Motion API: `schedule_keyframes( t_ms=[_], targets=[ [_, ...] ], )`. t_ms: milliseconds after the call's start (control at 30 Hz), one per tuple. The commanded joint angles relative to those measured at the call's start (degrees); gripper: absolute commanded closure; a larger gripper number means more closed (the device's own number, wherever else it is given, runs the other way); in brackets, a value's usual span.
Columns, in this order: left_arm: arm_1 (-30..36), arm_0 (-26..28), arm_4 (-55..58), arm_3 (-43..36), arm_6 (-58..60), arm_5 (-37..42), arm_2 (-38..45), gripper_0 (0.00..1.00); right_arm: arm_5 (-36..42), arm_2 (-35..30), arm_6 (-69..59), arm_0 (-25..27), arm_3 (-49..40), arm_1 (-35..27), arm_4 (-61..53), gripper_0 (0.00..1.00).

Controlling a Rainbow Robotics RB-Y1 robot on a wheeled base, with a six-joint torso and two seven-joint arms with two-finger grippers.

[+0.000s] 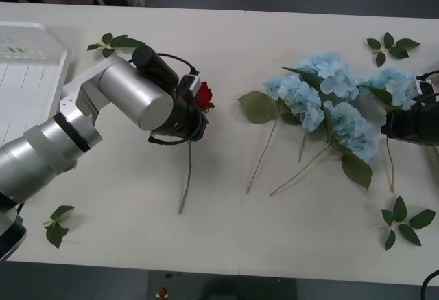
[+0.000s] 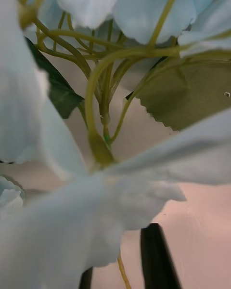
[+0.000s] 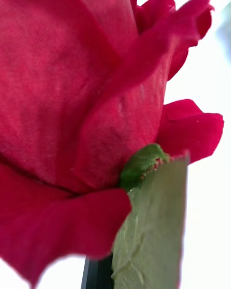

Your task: Put the red flowers into the right box and the blue flowers into the left box

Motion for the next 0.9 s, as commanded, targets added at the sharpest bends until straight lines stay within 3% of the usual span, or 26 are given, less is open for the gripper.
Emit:
schedule_keyframes(
  t_ms=[33, 300, 467, 900],
  targets=[
    [2.9, -1.7, 3.8, -9.0, -2.3, -0.7, 6.1, 1.0, -0.3, -0.2, -1.5, -0.3, -1.6, -1.0, -0.3, 0.02],
    [3.5, -1.9, 6.5, -17.2, -4.0, -9.6, 10.3, 1.0, 0.2, -0.3, -0.1, -0.3, -4.1, -2.0, -2.3, 0.01],
    [0.5, -3.1, 6.7, -18.6, -4.5, -17.0, 10.4, 1.0, 5.1, -4.1, 4.6, -0.3, -7.3, -2.7, -6.1, 0.01],
    [-7.6, -11.8, 6.7, -17.9, 0.6, -18.2, 12.0, 1.0, 21.3, -15.9, 17.7, -0.3, -11.0, -2.7, -22.6, 0.01]
  ],
)
